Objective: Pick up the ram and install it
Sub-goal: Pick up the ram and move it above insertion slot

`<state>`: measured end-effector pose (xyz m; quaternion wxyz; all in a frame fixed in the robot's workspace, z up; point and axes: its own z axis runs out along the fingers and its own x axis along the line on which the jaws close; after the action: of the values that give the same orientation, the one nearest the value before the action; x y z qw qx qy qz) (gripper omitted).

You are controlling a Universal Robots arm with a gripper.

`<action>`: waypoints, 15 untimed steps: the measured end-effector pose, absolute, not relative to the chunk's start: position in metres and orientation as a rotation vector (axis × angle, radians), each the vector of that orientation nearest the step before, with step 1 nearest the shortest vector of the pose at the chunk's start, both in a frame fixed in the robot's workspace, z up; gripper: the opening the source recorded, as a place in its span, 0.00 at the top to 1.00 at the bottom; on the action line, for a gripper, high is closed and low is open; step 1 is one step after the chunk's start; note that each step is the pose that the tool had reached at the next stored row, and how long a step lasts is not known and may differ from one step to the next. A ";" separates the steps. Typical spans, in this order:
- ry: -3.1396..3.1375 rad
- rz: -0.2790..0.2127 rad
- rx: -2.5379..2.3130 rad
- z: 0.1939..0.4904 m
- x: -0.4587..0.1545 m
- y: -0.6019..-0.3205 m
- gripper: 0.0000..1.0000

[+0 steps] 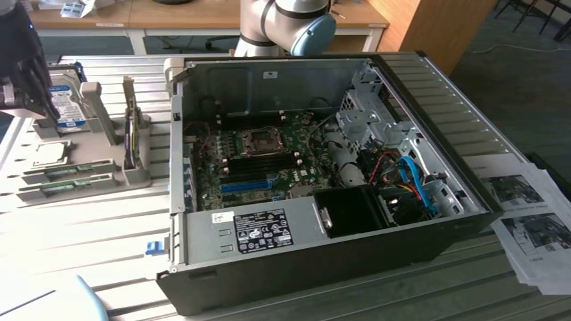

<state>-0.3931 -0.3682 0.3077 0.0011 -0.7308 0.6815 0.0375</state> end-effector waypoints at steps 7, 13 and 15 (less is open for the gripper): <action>2.143 0.117 -2.291 0.298 -0.393 -0.368 0.78; 2.145 0.117 -2.289 0.290 -0.393 -0.368 0.78; 2.146 0.117 -2.288 0.287 -0.393 -0.368 0.78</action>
<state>-0.3931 -0.3682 0.2875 0.0014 -0.7289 0.6836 0.0371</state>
